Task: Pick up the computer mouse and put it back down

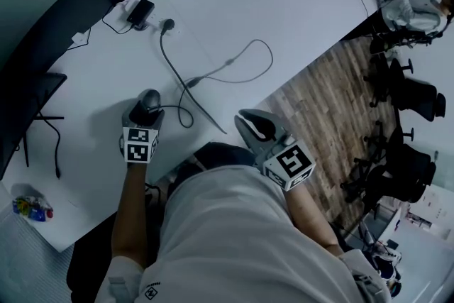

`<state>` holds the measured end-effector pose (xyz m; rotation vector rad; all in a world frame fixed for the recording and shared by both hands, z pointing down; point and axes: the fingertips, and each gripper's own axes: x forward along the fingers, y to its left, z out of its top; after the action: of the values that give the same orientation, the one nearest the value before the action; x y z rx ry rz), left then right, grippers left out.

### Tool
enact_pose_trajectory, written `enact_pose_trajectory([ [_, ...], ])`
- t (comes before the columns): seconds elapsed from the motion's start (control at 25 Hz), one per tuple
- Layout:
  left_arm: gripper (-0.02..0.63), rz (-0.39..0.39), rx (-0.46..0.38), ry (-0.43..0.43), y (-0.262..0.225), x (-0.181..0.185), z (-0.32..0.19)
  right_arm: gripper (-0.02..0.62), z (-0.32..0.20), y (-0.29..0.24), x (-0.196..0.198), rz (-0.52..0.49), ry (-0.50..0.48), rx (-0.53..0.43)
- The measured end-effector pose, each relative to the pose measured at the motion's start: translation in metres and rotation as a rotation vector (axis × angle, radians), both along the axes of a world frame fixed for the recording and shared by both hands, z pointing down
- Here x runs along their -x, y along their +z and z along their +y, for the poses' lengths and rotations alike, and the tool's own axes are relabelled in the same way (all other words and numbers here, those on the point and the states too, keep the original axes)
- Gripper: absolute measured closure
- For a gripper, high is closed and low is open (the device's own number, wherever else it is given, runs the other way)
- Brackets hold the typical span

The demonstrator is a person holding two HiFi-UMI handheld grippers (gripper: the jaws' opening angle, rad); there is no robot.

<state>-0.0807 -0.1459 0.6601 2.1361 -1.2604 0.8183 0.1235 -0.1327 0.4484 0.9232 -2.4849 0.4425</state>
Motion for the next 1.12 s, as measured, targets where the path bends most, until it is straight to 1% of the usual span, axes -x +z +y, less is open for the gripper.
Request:
enact_pose_trajectory([
  [0.24,0.287,-0.003,-0.056,-0.024,-0.024,0.009,0.006,0.541,0.009,-0.004,0.012,-0.015,-0.032,-0.011],
  [0.36,0.309,-0.002,-0.088,-0.036,-0.040,0.015,0.010,0.541,0.014,-0.007,0.020,-0.025,-0.054,-0.019],
  [0.6,0.425,0.014,-0.170,-0.078,-0.077,0.027,0.024,0.541,0.025,-0.014,0.038,-0.051,-0.100,-0.041],
  [0.8,0.481,0.031,-0.234,-0.112,-0.110,0.035,0.042,0.541,0.038,-0.018,0.057,-0.053,-0.158,-0.044],
  [0.96,0.545,0.037,-0.293,-0.155,-0.136,0.045,0.060,0.541,0.048,-0.022,0.073,-0.067,-0.205,-0.055],
  [1.04,0.584,0.051,-0.310,-0.174,-0.146,0.049,0.071,0.541,0.055,-0.023,0.081,-0.074,-0.226,-0.060],
  [1.12,0.595,0.071,-0.319,-0.189,-0.153,0.052,0.082,0.541,0.062,-0.024,0.089,-0.081,-0.248,-0.065],
])
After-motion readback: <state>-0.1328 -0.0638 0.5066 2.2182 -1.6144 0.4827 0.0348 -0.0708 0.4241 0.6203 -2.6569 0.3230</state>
